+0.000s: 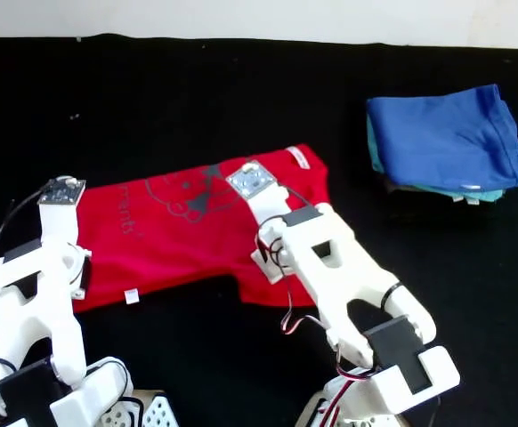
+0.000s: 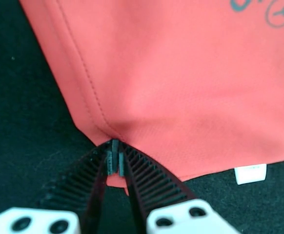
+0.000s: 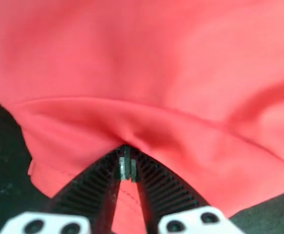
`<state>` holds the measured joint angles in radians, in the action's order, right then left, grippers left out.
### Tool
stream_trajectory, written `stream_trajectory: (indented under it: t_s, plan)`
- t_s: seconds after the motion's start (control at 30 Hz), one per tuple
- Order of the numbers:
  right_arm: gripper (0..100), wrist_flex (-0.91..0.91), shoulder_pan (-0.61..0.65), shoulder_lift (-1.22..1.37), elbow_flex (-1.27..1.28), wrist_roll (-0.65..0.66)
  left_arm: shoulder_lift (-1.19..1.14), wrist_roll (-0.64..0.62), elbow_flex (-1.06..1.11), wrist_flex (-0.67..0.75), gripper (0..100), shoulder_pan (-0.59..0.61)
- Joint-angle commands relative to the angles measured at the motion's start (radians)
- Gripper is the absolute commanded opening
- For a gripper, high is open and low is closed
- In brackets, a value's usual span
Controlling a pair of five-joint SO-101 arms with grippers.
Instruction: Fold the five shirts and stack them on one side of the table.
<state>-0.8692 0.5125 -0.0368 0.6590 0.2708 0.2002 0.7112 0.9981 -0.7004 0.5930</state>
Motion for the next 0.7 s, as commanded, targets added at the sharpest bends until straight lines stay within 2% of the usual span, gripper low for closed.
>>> stream_trajectory:
  t_s: [0.0,0.17,0.3,0.43,0.53,0.67]
  plan:
    - [1.5,-0.030,-0.018,-0.093,-0.004,0.009,-0.002,-0.009,0.008,0.041,1,-0.012]
    - [12.8,-0.194,0.028,-0.219,-0.004,0.011,-0.002,-0.009,0.008,0.041,1,-0.012]
    - [13.3,-0.291,0.182,-0.277,-0.002,0.012,-0.002,-0.009,0.008,0.041,1,-0.012]
    - [13.4,-0.274,0.308,-0.242,0.005,0.012,-0.002,-0.009,0.008,0.041,1,-0.012]
    - [13.4,-0.243,0.308,-0.151,-0.001,0.012,-0.002,-0.009,0.008,0.041,1,-0.012]
    - [13.4,-0.173,0.239,-0.031,-0.035,0.012,-0.002,-0.009,0.008,0.041,1,-0.012]
